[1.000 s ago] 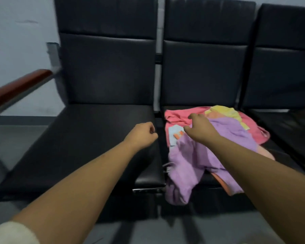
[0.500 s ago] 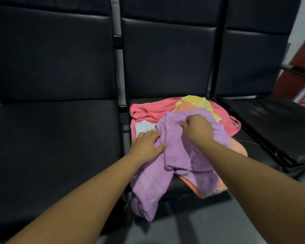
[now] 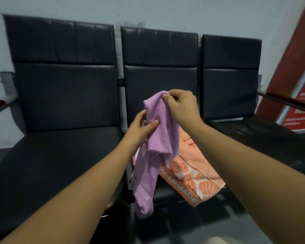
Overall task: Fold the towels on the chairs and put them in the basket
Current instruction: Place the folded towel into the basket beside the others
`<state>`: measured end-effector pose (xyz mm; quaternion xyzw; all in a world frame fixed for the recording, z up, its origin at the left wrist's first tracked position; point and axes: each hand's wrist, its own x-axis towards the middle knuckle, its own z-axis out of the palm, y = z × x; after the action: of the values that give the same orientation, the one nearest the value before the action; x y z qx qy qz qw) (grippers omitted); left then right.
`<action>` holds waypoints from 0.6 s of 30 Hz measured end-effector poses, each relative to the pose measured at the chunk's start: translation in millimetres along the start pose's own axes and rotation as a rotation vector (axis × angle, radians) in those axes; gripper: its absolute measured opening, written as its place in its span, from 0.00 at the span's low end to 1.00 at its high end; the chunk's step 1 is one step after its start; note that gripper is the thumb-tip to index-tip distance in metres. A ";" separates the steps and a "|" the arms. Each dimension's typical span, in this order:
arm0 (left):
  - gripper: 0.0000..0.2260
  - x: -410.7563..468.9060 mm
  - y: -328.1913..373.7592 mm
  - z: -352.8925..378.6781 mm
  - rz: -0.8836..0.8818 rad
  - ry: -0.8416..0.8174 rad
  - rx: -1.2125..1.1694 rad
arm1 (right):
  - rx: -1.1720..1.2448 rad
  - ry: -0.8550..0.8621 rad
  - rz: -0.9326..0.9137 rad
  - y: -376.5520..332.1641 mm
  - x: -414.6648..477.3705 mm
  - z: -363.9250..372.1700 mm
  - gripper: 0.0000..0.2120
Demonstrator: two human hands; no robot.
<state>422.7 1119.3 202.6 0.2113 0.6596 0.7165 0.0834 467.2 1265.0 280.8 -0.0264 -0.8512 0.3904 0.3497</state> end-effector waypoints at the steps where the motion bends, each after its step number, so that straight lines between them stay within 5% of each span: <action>1: 0.24 -3.9 11.9 -4.6 0.000 0.006 -0.025 | 0.045 0.000 -0.006 -10.5 1.5 -1.4 0.09; 18: 0.04 -86.0 108.0 -120.5 0.056 0.428 0.137 | 0.363 -0.150 0.119 -104.4 -23.7 50.3 0.10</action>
<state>467.2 962.9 286.9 0.0781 0.7032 0.7006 -0.0928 477.9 1152.6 315.8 0.0159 -0.7875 0.5581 0.2609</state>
